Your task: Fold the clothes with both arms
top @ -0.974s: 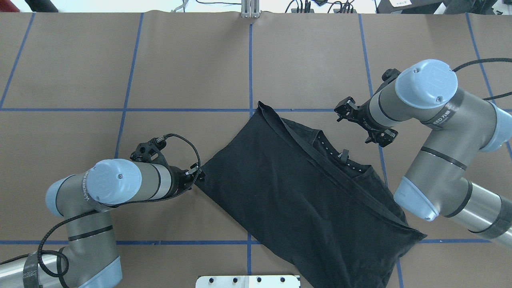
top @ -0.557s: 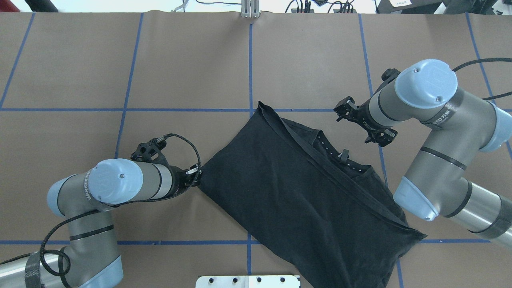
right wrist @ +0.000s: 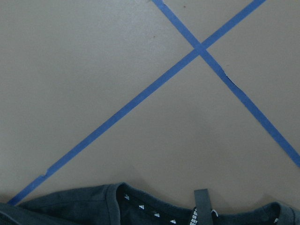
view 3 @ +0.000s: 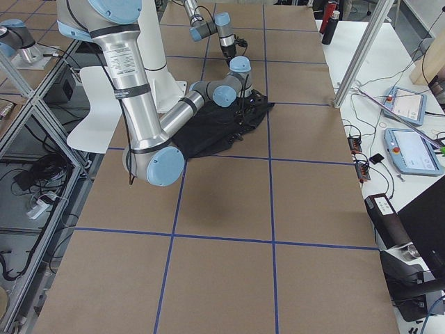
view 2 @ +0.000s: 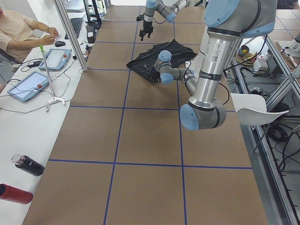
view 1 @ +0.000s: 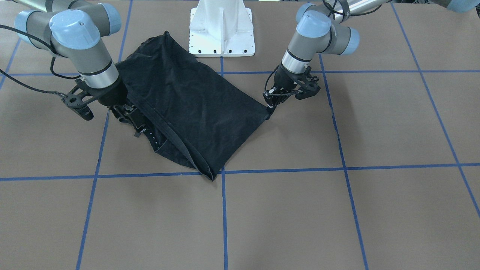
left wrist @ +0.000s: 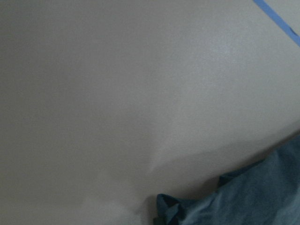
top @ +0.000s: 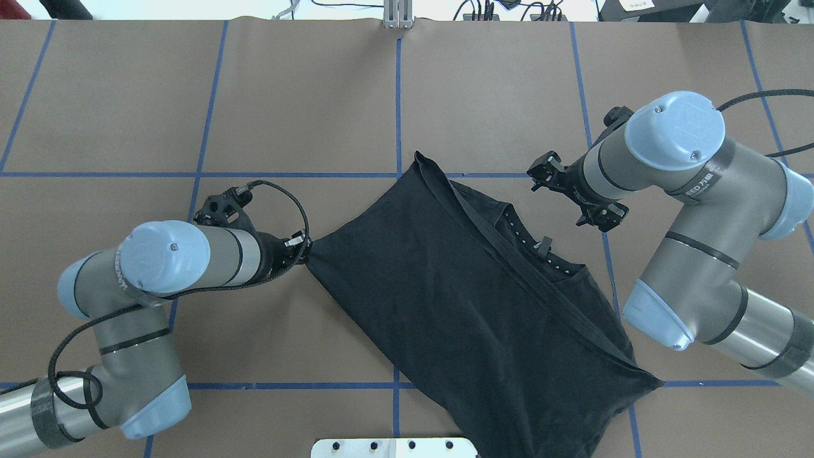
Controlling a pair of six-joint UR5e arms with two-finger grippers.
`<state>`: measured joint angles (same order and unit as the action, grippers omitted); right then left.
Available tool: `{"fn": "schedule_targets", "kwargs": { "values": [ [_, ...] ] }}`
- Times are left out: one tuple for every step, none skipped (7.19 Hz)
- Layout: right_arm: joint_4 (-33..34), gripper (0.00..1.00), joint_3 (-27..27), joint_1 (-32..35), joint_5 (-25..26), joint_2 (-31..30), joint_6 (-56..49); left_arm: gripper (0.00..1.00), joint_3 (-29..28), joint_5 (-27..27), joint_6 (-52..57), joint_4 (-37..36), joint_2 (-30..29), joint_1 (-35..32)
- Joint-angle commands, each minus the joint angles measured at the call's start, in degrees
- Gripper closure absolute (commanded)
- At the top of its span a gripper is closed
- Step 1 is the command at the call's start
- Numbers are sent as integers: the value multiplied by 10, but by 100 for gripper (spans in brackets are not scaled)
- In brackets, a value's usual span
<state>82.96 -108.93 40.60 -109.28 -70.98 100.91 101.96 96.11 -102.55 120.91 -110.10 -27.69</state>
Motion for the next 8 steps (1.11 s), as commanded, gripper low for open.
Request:
{"fn": "schedule_targets", "kwargs": {
  "values": [
    [2,0,-4,0,-4,4,1,100,-81,4,104,6,-61,-96],
    [-1,0,-3,0,-5,4,2,100,-185,4,137,39,-130,-131],
    [-2,0,-3,0,-4,7,3,100,-282,6,154,116,-174,-155],
    [-3,0,0,0,-3,14,3,100,-355,6,182,155,-217,-174],
    [-3,0,0,-1,-2,15,-4,100,-419,6,215,170,-265,-191],
    [-3,0,1,-1,-1,21,-4,100,-504,5,242,226,-309,-200],
    [-4,0,10,-10,3,30,-4,100,-525,5,262,247,-317,-200],
    [-4,0,10,-23,28,45,1,57,-532,7,270,247,-322,-199]
  ]
}}
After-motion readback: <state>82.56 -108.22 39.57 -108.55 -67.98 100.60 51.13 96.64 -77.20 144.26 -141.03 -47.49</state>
